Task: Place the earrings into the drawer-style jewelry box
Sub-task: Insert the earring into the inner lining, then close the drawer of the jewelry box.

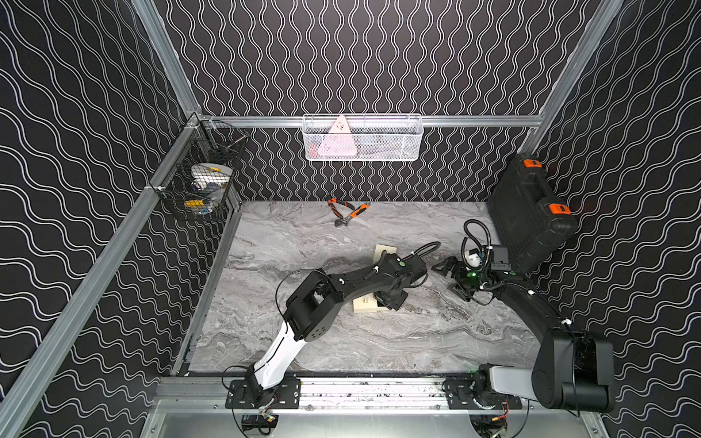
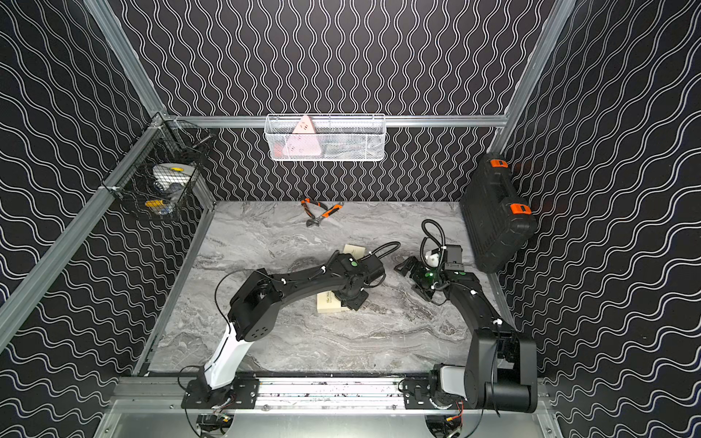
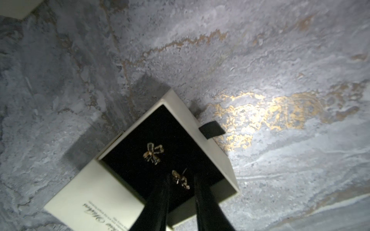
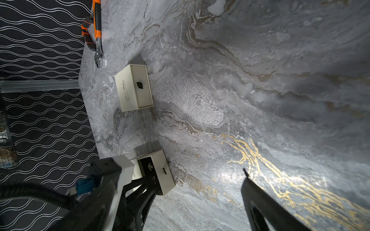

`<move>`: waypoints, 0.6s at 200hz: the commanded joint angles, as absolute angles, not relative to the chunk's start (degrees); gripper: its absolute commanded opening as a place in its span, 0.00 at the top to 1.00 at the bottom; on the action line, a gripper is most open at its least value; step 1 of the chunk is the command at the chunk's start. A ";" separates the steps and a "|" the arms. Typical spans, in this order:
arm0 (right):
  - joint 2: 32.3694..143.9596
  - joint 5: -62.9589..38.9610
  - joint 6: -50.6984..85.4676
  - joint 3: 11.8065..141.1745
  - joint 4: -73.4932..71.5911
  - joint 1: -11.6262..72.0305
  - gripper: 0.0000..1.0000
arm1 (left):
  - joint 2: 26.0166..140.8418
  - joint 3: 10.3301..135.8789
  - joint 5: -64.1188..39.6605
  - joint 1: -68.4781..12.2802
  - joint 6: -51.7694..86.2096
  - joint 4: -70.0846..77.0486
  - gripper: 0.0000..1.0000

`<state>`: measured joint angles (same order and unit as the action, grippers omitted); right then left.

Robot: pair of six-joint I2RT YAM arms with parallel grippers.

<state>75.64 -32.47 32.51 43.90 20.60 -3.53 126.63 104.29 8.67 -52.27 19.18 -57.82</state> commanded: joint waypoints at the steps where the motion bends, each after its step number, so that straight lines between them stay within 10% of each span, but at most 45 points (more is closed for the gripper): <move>1: 75.75 -33.96 33.30 43.68 18.75 -3.69 0.00 | 125.52 104.84 7.62 -52.38 18.19 -59.11 0.64; 68: 75.88 -35.80 32.72 43.57 18.44 -4.04 0.00 | 121.63 106.08 4.67 -52.31 19.38 -59.13 0.54; 120: 77.07 -39.06 33.66 42.10 14.58 0.51 0.10 | 100.91 88.59 -6.12 -42.26 24.91 -46.55 0.20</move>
<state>76.01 -37.10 32.75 42.59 17.67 -2.79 107.96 97.82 1.41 -48.51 21.17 -52.95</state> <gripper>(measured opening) 0.907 0.755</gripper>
